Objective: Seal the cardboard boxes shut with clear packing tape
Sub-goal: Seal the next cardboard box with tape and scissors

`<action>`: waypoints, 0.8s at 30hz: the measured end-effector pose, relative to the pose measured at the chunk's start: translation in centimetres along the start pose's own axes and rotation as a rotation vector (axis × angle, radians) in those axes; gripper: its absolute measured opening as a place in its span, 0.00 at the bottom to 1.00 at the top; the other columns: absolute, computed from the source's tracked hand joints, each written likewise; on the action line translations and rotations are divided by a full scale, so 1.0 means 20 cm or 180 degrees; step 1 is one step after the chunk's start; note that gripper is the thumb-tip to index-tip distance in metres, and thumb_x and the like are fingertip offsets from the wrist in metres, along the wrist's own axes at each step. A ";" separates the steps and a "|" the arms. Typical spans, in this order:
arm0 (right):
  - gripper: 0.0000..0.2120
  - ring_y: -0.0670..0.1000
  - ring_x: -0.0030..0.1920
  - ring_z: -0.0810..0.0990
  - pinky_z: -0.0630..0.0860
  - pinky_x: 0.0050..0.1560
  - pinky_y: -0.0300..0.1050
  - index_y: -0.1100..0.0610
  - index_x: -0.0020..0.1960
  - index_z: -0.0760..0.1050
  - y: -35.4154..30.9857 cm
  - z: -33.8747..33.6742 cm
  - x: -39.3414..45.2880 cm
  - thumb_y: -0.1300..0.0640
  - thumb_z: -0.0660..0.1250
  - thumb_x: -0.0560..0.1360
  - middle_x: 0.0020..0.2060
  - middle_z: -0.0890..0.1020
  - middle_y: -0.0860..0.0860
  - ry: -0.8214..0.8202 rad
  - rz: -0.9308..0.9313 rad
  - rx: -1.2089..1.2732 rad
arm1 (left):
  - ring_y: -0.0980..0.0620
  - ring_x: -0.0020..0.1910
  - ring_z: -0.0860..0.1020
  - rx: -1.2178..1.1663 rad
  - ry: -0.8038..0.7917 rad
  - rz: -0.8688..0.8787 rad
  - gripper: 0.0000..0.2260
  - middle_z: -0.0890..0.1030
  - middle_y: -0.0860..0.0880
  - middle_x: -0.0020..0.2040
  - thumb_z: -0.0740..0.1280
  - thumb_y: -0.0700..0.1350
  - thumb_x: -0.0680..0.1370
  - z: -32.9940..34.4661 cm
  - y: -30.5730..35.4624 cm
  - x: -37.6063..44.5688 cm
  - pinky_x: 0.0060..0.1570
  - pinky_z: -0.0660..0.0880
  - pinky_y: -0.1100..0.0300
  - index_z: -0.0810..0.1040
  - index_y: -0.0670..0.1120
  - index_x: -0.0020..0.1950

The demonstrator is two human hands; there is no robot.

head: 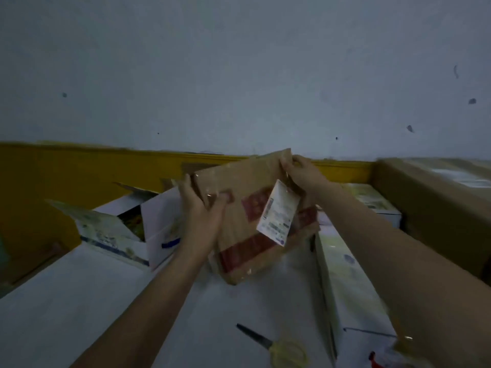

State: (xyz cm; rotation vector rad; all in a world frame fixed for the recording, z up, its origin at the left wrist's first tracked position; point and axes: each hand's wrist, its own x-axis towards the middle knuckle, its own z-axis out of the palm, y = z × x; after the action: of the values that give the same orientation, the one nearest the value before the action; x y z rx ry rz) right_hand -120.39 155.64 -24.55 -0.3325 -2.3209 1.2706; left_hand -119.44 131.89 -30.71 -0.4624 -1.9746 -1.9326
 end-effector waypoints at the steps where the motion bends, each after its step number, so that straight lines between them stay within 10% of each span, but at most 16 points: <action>1: 0.37 0.57 0.66 0.73 0.72 0.67 0.55 0.52 0.76 0.65 0.02 -0.01 0.03 0.31 0.62 0.75 0.71 0.71 0.54 -0.0176 0.0245 0.0336 | 0.49 0.76 0.64 0.0413 -0.0095 0.0186 0.35 0.59 0.50 0.80 0.66 0.57 0.80 0.05 -0.03 -0.04 0.68 0.71 0.48 0.50 0.55 0.80; 8: 0.52 0.58 0.75 0.63 0.62 0.74 0.60 0.44 0.80 0.51 0.31 -0.06 0.14 0.23 0.65 0.65 0.78 0.59 0.49 -0.0576 0.0905 0.0743 | 0.45 0.80 0.51 0.1746 -0.0632 0.0939 0.26 0.49 0.52 0.81 0.62 0.72 0.73 0.10 -0.22 -0.08 0.74 0.59 0.43 0.68 0.64 0.68; 16: 0.42 0.57 0.77 0.60 0.61 0.75 0.56 0.41 0.80 0.45 0.22 0.07 0.15 0.27 0.57 0.74 0.79 0.58 0.50 -0.0754 0.0200 0.0056 | 0.52 0.66 0.63 0.0632 -0.0439 -0.0459 0.33 0.58 0.49 0.73 0.73 0.70 0.62 0.14 -0.22 0.06 0.64 0.68 0.55 0.69 0.61 0.63; 20: 0.34 0.51 0.79 0.54 0.52 0.78 0.49 0.44 0.81 0.49 0.13 0.19 0.07 0.32 0.51 0.79 0.79 0.54 0.44 -0.1158 -0.0391 -0.0546 | 0.45 0.59 0.77 -0.0425 -0.0344 -0.1315 0.34 0.71 0.46 0.67 0.72 0.79 0.53 0.20 -0.32 -0.03 0.53 0.82 0.42 0.69 0.67 0.52; 24: 0.41 0.50 0.80 0.50 0.46 0.77 0.49 0.47 0.81 0.47 0.14 0.20 -0.08 0.27 0.51 0.76 0.80 0.49 0.47 -0.1302 -0.0710 -0.1129 | 0.47 0.55 0.80 -0.1142 -0.0467 -0.1632 0.30 0.77 0.52 0.60 0.71 0.66 0.66 0.20 -0.35 -0.07 0.44 0.84 0.49 0.67 0.60 0.64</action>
State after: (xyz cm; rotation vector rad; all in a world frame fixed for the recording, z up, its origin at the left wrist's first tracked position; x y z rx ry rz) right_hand -121.11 153.60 -29.16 0.0872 -2.8386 0.8774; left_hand -121.51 135.79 -37.72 -0.1939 -1.9755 -2.6623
